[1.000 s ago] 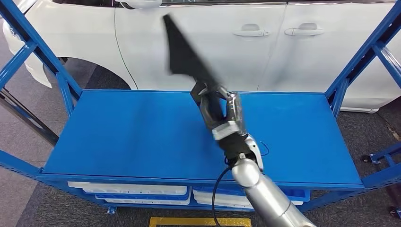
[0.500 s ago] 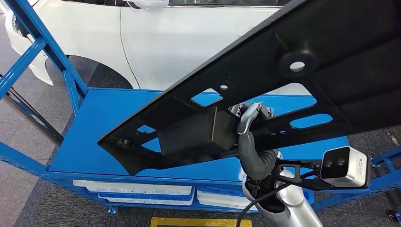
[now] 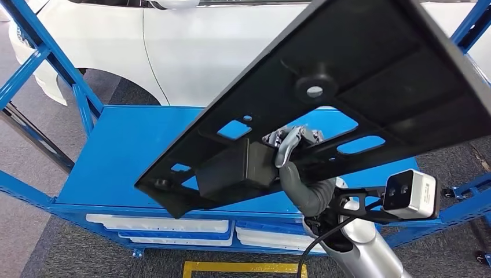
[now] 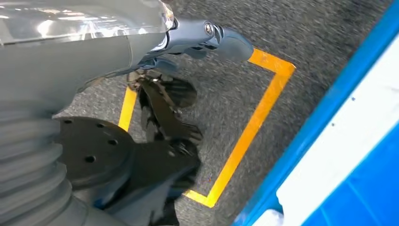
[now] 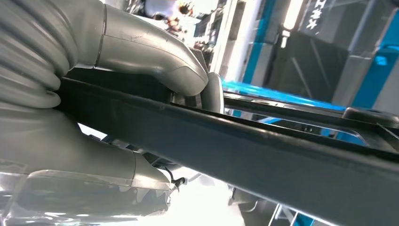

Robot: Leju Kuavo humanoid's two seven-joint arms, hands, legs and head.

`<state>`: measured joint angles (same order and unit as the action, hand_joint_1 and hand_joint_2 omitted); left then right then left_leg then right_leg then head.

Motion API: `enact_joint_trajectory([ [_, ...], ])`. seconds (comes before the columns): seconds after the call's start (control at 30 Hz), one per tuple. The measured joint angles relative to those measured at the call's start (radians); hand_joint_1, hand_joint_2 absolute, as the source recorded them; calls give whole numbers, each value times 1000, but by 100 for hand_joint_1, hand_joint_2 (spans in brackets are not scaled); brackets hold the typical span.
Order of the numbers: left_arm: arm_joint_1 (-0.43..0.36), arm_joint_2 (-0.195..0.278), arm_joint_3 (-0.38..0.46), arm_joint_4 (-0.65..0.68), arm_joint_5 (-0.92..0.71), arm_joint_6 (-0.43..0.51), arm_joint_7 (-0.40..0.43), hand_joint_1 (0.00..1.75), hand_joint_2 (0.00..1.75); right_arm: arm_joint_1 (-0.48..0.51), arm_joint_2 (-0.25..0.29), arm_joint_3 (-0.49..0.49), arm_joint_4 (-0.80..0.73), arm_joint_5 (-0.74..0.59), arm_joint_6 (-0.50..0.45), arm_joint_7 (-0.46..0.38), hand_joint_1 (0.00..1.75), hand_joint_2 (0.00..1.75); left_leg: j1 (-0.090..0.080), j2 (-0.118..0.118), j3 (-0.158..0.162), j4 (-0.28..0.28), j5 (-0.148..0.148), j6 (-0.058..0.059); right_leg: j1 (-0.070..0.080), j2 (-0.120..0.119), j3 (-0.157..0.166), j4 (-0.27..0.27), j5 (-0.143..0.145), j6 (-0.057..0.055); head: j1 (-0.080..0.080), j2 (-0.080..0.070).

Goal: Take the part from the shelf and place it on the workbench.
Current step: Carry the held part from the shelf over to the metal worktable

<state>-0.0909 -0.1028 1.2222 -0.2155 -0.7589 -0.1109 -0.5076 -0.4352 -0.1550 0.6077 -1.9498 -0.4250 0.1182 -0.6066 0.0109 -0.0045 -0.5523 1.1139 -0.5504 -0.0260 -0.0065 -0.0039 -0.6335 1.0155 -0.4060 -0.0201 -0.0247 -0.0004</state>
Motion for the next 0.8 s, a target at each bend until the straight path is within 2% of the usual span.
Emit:
enact_joint_trajectory([
  [0.03,-2,0,1,0,3,1,7,0,175,-15,-11,0,4,-4,0,-1,175,175,-2,0,35,-66,20,5,1,0,-3,0,5,5,1,0],
  [0.07,-3,1,3,0,6,2,15,0,175,-28,-21,1,8,-7,2,-1,175,175,-5,-1,55,-106,31,11,1,-1,-6,0,11,12,1,0],
  [0.17,-1,1,9,0,12,6,43,0,175,-60,-53,8,19,-13,20,1,175,175,-11,-2,50,-121,50,29,-1,-1,-10,-5,28,32,1,0],
  [0.2,-1,0,11,0,13,9,51,0,175,-68,-64,11,23,-14,25,1,175,175,-10,0,46,-125,61,36,-2,0,-15,-2,23,38,1,0],
  [0.23,0,0,11,0,12,11,57,0,175,-74,-73,14,28,-14,28,2,175,175,-8,2,40,-129,72,43,-3,1,-23,13,3,42,2,0],
  [0.27,-1,0,12,0,12,14,62,0,175,-79,-83,16,33,-15,31,3,175,175,-5,4,30,-133,85,50,-4,1,-39,52,-36,46,4,0],
  [0.33,-1,1,13,0,10,21,72,0,175,-87,-105,20,44,-15,35,4,175,175,-7,5,4,-133,104,57,-7,2,-81,182,-130,51,6,0],
  [0.37,0,2,14,0,9,25,76,0,175,-91,-117,22,50,-15,36,3,175,175,-8,5,-10,-131,114,57,-8,2,-95,246,-162,54,6,0],
  [0.4,0,2,15,0,9,27,80,0,175,-94,-127,24,56,-15,36,2,175,175,-9,5,-23,-128,121,57,-8,2,-97,282,-171,56,6,0],
  [0.43,1,2,15,0,9,28,82,0,175,-98,-136,25,61,-15,36,1,175,175,-9,5,-37,-124,129,56,-8,2,-78,279,-160,56,7,0],
  [0.47,1,2,15,0,8,28,84,0,175,-101,-144,26,66,-15,36,0,175,175,-9,5,-49,-119,134,54,-8,2,-39,236,-137,55,7,0],
  [0.53,2,2,15,0,8,28,86,0,175,-112,-156,26,72,-15,36,-1,175,175,-10,3,-71,-107,145,48,-5,2,64,90,-105,47,7,0],
  [0.57,1,2,15,0,8,28,86,0,175,-117,-160,26,75,-16,36,-1,175,175,-11,3,-77,-103,150,43,-3,2,98,36,-100,42,7,0],
  [0.6,1,2,16,0,8,29,87,0,175,-121,-163,26,77,-19,36,-1,175,175,-12,2,-82,-100,156,38,0,3,117,2,-102,37,8,0],
  [0.7,3,4,17,0,7,29,86,0,175,-134,-184,27,86,-56,29,0,175,175,-12,1,-91,-101,168,21,0,0,108,-11,-88,19,10,0],
  [0.73,4,5,17,0,6,26,84,0,175,-141,-194,28,89,-75,27,1,175,175,-11,1,-99,-86,149,16,-3,-2,100,-13,-78,12,9,0],
  [0.77,5,6,17,0,4,24,81,0,175,-149,-206,28,92,-95,25,3,175,175,-10,1,-113,-52,112,11,-5,-4,90,-15,-67,6,8,0],
  [0.8,6,7,17,0,1,21,78,0,175,-156,-218,29,95,-114,24,5,175,175,-7,1,-130,2,62,6,-6,-6,78,-15,-57,2,6,0],
])
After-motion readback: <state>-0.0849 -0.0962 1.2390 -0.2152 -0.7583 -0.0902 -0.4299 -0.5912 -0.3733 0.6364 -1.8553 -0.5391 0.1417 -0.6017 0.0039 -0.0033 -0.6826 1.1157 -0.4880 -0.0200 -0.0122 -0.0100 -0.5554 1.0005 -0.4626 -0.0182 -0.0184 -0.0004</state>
